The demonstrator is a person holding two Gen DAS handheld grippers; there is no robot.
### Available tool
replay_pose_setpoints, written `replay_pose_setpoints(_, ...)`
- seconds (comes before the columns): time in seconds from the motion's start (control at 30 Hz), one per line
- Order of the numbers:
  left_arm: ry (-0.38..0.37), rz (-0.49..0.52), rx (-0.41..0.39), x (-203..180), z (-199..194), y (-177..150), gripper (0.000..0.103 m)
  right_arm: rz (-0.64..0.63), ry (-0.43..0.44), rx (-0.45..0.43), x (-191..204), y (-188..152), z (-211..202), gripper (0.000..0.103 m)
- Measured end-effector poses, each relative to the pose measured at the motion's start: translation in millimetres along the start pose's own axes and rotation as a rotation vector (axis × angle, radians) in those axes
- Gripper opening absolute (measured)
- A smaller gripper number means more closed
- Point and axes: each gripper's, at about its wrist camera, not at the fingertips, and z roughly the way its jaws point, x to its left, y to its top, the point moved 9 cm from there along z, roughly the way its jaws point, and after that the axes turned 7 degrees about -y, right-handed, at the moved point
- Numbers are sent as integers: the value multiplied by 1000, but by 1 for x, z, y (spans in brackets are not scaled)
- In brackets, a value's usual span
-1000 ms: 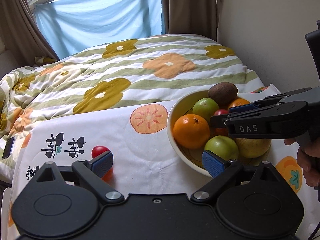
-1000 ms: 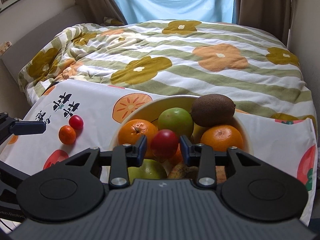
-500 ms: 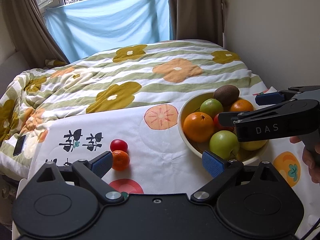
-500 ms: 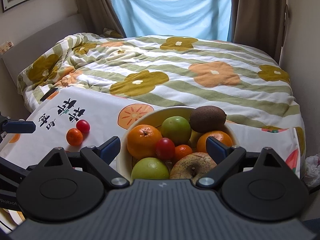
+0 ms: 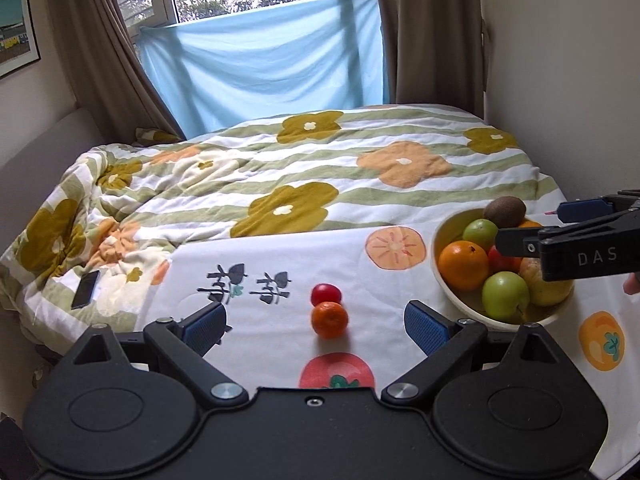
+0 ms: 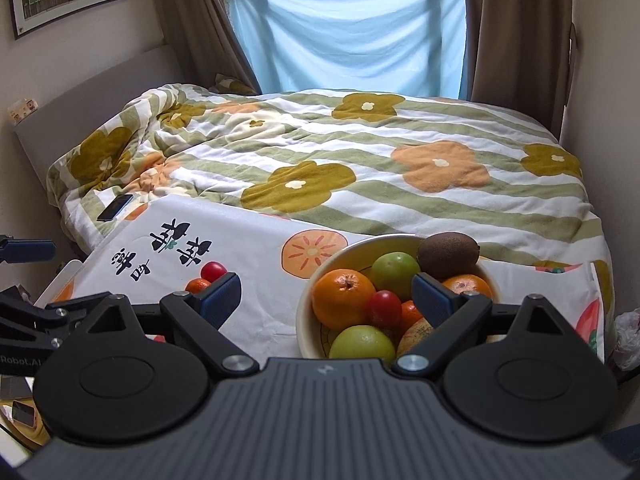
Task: Organize fruits
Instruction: 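Grasp the last red tomato with the left tool while the right tool grasps the last mandarin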
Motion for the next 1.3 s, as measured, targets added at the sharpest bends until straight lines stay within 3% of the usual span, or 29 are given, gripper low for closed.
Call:
replay_pose_setpoints(0.27, -74, 36, -11, 39, 12, 20, 99, 26, -40, 39, 41, -5, 5, 103)
replay_pose_setpoints(0.67, -231, 78, 136, 81, 89, 5, 98, 55, -110, 117, 102, -30, 52, 103)
replay_pose_setpoints(1.03, -350, 92, 246, 92, 149, -7, 98, 37, -127, 173, 151, -47, 115, 103)
replay_pose_setpoints(1.3, -400, 122, 289, 81, 166, -8, 98, 7, -131, 185, 167, -49, 144, 77)
